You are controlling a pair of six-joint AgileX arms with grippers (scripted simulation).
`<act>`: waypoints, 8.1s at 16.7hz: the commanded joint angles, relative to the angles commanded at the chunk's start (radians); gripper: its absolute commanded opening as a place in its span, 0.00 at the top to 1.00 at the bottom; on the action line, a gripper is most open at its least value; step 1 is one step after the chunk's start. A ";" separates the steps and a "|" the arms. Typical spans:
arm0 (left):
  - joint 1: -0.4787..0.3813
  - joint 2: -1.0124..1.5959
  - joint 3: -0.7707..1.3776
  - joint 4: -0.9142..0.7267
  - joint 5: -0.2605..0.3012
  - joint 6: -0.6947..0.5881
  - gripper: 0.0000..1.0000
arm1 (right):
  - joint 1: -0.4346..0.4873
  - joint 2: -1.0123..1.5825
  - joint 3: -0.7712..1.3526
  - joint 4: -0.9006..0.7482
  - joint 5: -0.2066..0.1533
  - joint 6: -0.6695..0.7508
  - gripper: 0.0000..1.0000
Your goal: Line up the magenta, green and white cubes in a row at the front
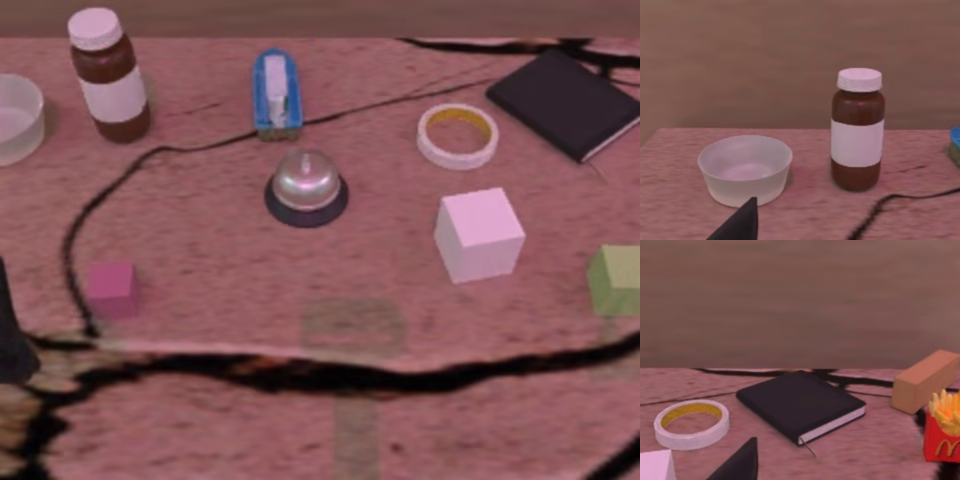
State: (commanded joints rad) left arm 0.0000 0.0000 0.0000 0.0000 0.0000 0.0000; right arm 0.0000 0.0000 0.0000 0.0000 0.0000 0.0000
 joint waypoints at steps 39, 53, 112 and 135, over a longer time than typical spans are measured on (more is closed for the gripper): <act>-0.186 1.955 1.338 -0.955 0.001 -0.257 0.00 | 0.000 0.000 0.000 0.000 0.000 0.000 0.00; -0.187 2.047 1.222 -0.746 0.002 -0.257 0.30 | 0.000 0.000 0.000 0.000 0.000 0.000 0.00; -0.916 2.521 2.462 -1.479 -0.019 -0.898 1.00 | 0.000 0.000 0.000 0.000 0.000 0.000 0.00; -0.920 2.500 2.151 -1.197 -0.020 -0.902 0.25 | 0.000 0.000 0.000 0.000 0.000 0.000 0.00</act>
State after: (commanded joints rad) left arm -0.9204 2.5000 2.1511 -1.1969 -0.0201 -0.9023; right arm 0.0000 0.0000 0.0000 0.0000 0.0000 0.0000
